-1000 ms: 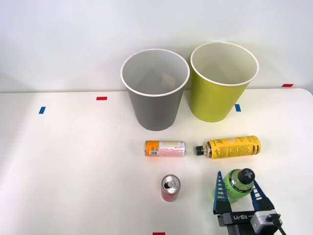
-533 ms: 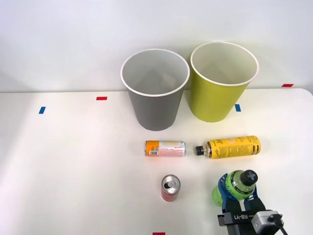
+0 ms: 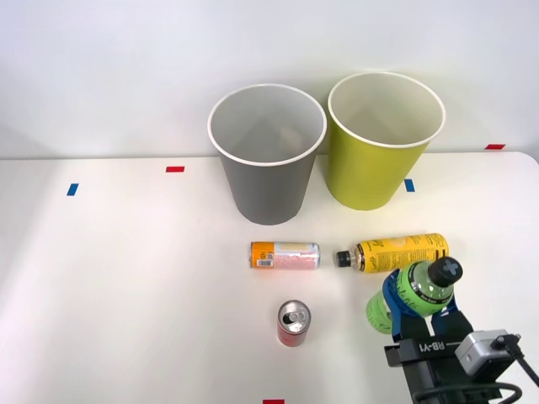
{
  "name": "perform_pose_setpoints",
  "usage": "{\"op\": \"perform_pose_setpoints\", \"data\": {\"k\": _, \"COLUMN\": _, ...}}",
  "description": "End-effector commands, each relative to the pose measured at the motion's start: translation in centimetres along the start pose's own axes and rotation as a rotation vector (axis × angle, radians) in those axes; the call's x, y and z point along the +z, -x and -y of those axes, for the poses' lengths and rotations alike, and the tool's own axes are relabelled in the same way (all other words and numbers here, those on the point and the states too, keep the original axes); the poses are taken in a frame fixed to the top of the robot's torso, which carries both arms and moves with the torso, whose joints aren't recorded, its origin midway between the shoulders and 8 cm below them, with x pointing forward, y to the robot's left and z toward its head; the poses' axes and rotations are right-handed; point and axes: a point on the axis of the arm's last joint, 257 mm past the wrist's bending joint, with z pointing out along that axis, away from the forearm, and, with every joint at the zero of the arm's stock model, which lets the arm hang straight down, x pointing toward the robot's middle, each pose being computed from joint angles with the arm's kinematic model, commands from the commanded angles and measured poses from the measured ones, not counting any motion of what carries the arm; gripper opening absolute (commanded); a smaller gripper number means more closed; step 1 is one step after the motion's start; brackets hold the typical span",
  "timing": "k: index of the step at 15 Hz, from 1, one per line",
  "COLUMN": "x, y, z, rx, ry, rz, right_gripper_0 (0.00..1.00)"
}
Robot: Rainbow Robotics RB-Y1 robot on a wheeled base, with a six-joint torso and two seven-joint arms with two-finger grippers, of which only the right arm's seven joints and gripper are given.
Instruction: Put cans in the gray bin, plastic bottles in the light green bin
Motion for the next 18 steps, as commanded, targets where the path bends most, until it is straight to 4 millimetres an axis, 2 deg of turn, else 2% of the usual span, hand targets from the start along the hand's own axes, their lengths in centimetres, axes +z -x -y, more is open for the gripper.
{"op": "perform_pose_setpoints", "data": {"k": 1, "x": 3.9, "y": 4.2, "z": 0.5, "rx": -0.01, "ry": 0.028, "rz": -0.001, "right_gripper_0": 0.02}}
{"op": "perform_pose_setpoints", "data": {"k": 4, "x": 6.1, "y": 8.2, "z": 0.8, "rx": 0.001, "ry": 0.037, "rz": 0.0, "right_gripper_0": 0.01}}
{"op": "perform_pose_setpoints", "data": {"k": 8, "x": 9.3, "y": 12.6, "z": 0.3, "rx": 0.025, "ry": 0.072, "rz": 0.122, "right_gripper_0": 0.0}}
{"op": "perform_pose_setpoints", "data": {"k": 11, "x": 12.6, "y": 15.1, "z": -0.2, "rx": 0.024, "ry": 0.11, "rz": 0.143, "right_gripper_0": 0.0}}
{"op": "perform_pose_setpoints", "data": {"k": 14, "x": 14.4, "y": 18.1, "z": 0.0, "rx": 0.085, "ry": 0.128, "rz": 0.195, "right_gripper_0": 0.0}}
{"op": "perform_pose_setpoints", "data": {"k": 18, "x": 18.4, "y": 19.1, "z": 1.1, "rx": 0.025, "ry": 0.107, "rz": 0.095, "right_gripper_0": 0.0}}
